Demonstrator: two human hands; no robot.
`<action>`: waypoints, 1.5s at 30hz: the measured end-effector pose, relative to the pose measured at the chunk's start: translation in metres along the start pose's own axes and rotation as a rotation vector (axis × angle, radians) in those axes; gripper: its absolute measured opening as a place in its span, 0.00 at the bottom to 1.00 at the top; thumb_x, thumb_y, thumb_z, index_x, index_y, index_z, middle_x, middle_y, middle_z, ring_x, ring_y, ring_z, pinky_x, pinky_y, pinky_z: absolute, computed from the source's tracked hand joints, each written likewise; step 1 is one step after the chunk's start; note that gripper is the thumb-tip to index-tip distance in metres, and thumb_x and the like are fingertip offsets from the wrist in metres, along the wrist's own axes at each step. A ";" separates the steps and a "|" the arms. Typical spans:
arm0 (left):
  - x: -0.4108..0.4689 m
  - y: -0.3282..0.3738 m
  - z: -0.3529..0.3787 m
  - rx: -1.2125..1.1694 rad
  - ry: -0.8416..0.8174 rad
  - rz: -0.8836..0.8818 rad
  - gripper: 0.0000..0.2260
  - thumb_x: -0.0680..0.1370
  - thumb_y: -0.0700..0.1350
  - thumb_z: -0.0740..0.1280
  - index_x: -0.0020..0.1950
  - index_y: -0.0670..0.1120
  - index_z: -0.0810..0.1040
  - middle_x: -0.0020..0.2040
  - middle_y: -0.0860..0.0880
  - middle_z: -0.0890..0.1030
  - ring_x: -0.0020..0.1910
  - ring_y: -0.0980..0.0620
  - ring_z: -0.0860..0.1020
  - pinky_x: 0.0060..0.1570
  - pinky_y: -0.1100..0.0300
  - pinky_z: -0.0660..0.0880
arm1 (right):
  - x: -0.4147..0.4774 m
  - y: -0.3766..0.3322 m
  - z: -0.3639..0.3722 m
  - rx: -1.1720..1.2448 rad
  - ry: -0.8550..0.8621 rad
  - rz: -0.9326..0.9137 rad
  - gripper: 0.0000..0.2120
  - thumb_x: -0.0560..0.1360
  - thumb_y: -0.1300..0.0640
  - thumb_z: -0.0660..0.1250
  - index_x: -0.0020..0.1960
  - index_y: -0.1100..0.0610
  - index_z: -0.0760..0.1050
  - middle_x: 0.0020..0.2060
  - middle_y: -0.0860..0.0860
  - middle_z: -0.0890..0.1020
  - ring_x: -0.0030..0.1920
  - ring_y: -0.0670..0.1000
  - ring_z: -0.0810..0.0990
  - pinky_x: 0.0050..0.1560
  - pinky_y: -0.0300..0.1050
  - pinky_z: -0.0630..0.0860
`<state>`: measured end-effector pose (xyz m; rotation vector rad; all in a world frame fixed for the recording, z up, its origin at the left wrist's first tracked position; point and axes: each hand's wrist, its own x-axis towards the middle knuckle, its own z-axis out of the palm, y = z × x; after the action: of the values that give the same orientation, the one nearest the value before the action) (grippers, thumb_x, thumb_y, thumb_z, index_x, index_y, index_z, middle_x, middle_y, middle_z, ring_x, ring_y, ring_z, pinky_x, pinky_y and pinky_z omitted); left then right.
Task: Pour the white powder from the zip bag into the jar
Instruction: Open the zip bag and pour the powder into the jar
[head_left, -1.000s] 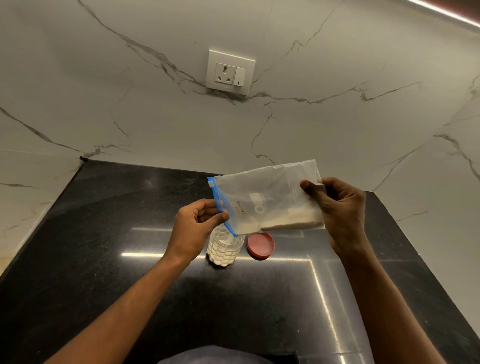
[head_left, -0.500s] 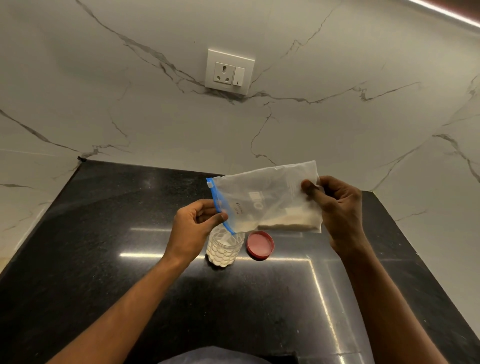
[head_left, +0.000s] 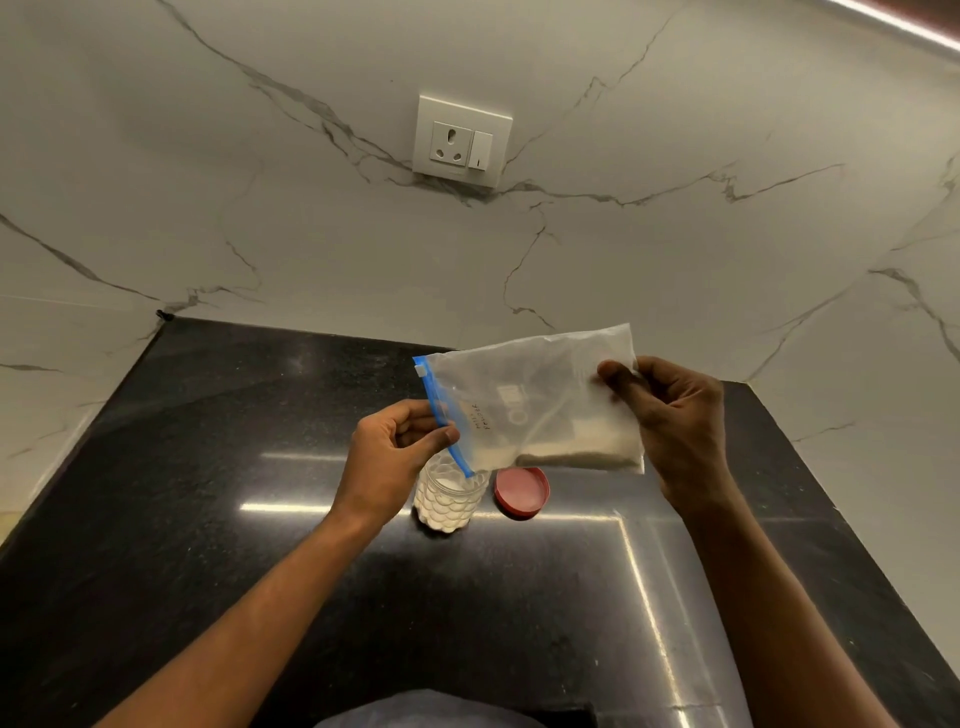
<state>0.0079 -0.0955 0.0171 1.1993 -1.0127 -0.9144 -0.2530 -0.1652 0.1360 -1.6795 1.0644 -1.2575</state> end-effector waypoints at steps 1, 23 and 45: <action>0.000 0.000 0.000 -0.001 0.001 -0.002 0.13 0.75 0.41 0.78 0.58 0.51 0.84 0.53 0.56 0.89 0.54 0.56 0.87 0.51 0.66 0.83 | -0.001 0.000 0.001 -0.002 -0.005 -0.010 0.02 0.77 0.51 0.76 0.47 0.47 0.89 0.41 0.50 0.89 0.39 0.47 0.87 0.40 0.38 0.83; -0.002 -0.001 -0.002 0.012 0.003 -0.005 0.13 0.76 0.40 0.77 0.59 0.50 0.84 0.54 0.54 0.89 0.54 0.56 0.87 0.52 0.64 0.83 | 0.000 -0.008 0.006 -0.017 -0.008 -0.040 0.03 0.77 0.54 0.77 0.47 0.47 0.89 0.41 0.50 0.90 0.39 0.48 0.88 0.39 0.39 0.84; 0.000 -0.004 -0.004 0.019 0.006 -0.005 0.13 0.76 0.40 0.77 0.59 0.49 0.84 0.54 0.52 0.89 0.55 0.55 0.87 0.54 0.61 0.84 | 0.001 -0.005 0.006 -0.001 -0.021 0.000 0.04 0.74 0.48 0.78 0.45 0.47 0.88 0.42 0.51 0.89 0.42 0.51 0.88 0.43 0.44 0.85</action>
<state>0.0114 -0.0952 0.0127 1.2202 -1.0154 -0.9068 -0.2465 -0.1636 0.1394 -1.6901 1.0533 -1.2369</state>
